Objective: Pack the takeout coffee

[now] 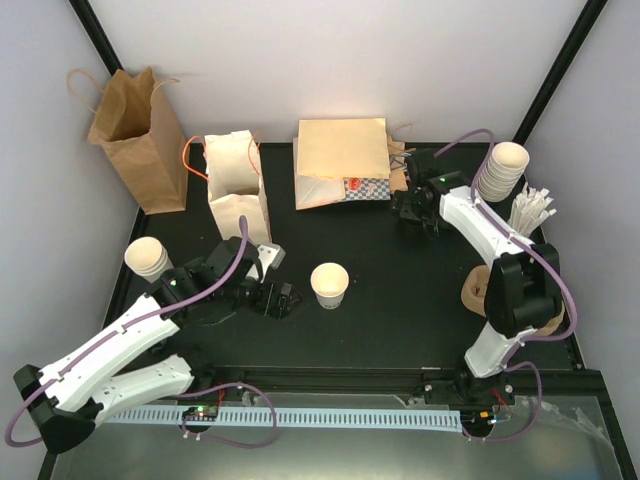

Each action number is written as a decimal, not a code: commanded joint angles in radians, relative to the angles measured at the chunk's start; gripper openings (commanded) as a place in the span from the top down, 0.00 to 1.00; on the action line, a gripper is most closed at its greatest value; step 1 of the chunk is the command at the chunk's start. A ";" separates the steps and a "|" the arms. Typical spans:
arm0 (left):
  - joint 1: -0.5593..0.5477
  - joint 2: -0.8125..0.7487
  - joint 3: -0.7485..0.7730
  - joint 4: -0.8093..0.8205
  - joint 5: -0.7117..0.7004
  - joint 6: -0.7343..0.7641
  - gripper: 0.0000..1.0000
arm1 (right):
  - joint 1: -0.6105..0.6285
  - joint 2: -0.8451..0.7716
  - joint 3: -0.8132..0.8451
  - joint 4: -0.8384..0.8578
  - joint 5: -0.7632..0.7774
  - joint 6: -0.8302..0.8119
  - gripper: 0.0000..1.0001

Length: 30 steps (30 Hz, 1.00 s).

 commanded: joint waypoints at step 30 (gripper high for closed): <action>0.006 -0.027 -0.027 0.007 0.001 -0.027 0.01 | -0.076 0.268 0.205 0.018 0.005 -0.035 0.08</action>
